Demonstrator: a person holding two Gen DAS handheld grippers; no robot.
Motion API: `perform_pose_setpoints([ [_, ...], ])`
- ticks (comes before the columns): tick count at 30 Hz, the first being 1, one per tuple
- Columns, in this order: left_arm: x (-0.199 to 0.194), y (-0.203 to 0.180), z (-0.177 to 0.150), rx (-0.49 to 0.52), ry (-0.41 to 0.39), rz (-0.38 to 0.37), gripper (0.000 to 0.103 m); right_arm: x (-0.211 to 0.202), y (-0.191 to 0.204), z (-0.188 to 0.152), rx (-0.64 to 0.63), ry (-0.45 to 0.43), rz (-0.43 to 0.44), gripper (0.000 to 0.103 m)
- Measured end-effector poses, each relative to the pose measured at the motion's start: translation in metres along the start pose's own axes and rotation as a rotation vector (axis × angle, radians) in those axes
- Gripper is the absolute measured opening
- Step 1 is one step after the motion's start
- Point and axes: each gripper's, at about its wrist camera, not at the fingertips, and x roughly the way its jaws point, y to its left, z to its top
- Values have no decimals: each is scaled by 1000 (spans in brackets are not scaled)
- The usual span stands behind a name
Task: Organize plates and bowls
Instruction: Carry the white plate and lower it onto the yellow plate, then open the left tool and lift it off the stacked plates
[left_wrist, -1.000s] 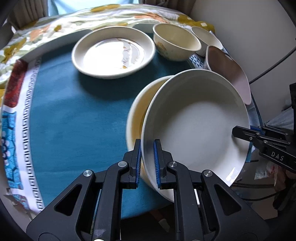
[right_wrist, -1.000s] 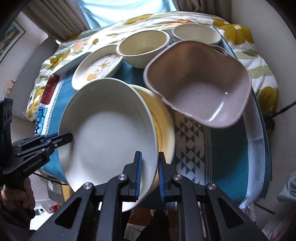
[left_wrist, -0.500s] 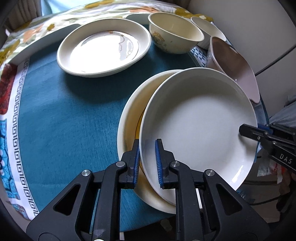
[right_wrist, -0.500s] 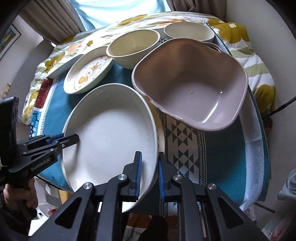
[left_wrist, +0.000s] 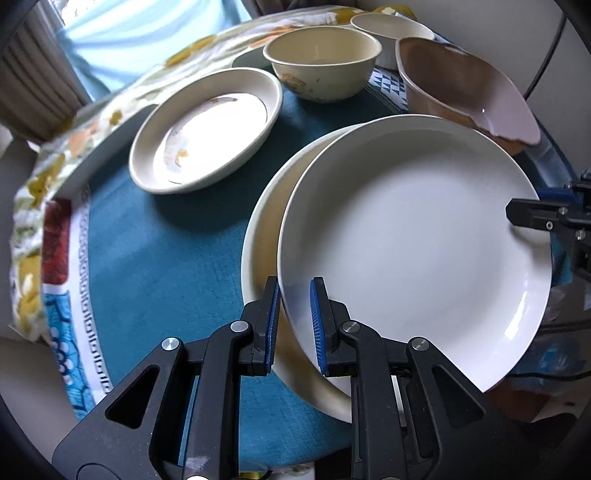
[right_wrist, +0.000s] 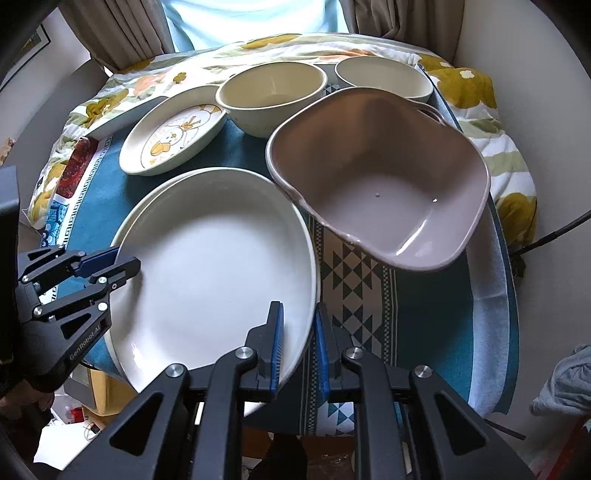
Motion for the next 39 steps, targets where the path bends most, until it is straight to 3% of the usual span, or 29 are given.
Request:
perform_pose_setpoints([
  [6,-2,1,2,5,-10,21,14,0,2,0,-10,-11,-5,15],
  [11,-7,-4,2,38,-36,91,14,-1,5,-1,-19,-16,6,15],
  [23,-12,3,3,3,-41,52,14,-5,4,2,-14,-32,11,15],
  [30,-61,16,10,-81,-120,28,15,-45,6,13,-36,-129,34,15],
  [32,-81,23,12,-106,-153,30,25,-59,10,16,-45,-161,57,15],
  [33,-91,26,13,-118,-173,35,48,-67,12,19,-54,-178,74,15],
  [34,-103,31,14,-133,-201,45,80,-71,14,20,-61,-186,81,15],
  [35,-111,35,14,-144,-228,54,92,-76,16,22,-71,-200,90,15],
  [36,-122,40,13,-155,-270,66,102,-81,19,24,-77,-217,97,21],
  [37,-134,45,12,-164,-313,74,103,-86,22,27,-82,-235,105,28],
  [38,-140,50,12,-167,-329,77,103,-89,23,31,-85,-244,111,59],
  [39,-147,58,13,-176,-338,84,103,-92,26,36,-85,-259,123,96],
])
